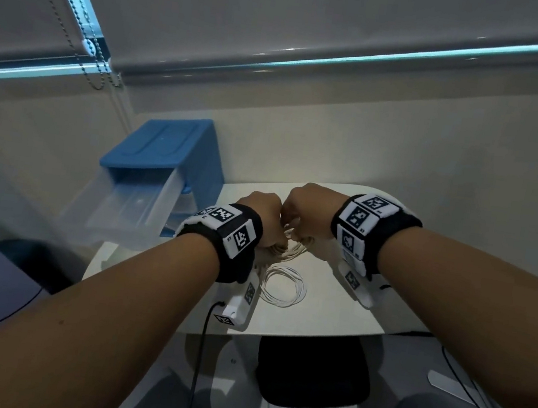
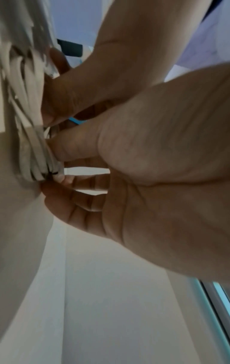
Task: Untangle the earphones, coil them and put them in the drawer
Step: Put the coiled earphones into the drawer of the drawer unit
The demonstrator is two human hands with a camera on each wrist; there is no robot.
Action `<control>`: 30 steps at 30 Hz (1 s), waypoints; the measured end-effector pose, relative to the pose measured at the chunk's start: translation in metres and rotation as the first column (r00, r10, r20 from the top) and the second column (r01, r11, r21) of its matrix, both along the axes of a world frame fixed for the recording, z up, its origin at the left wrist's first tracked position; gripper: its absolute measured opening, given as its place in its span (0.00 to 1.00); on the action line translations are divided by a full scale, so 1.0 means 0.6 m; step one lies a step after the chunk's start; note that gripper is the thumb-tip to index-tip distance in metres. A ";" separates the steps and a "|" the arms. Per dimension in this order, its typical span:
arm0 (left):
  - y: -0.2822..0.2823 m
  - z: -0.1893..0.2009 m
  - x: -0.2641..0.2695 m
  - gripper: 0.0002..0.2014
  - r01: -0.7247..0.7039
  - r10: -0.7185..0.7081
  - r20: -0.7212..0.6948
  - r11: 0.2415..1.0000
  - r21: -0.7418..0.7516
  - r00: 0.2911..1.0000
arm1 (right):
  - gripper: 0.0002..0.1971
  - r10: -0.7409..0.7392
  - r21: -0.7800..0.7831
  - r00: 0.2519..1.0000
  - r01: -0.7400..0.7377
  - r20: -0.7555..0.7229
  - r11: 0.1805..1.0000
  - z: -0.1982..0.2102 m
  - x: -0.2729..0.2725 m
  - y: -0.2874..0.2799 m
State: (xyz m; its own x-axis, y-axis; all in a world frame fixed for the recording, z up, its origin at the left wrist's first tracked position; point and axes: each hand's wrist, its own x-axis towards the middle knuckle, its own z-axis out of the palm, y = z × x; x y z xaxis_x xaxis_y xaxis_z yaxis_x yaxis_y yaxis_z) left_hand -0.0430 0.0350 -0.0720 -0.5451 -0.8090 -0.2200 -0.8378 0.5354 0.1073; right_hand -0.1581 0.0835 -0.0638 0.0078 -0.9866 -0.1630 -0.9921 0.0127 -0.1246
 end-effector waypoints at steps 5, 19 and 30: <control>0.001 -0.005 -0.002 0.11 0.014 -0.014 0.000 0.999 -0.035 1.000 | 0.12 0.026 -0.036 0.998 -0.028 -0.049 0.999 -0.002 0.003 0.004; -0.003 0.002 0.016 0.04 -0.008 0.011 -0.284 1.000 0.015 0.959 | 0.07 -0.013 -0.135 0.997 0.024 0.081 0.991 0.001 -0.011 0.022; 0.010 0.098 0.057 0.05 -0.005 0.039 -0.793 0.999 0.046 0.608 | 0.06 0.058 -0.301 0.902 0.082 0.427 0.950 0.109 -0.031 0.032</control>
State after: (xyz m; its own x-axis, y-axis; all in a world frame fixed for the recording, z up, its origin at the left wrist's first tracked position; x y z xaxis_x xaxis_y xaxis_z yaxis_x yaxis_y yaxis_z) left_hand -0.0086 0.0413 -0.0133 -0.5021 -0.8243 0.2615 -0.4270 0.4993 0.7539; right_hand -0.1766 0.1029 0.0017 -0.0046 -0.9869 0.1611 -0.8414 -0.0833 -0.5340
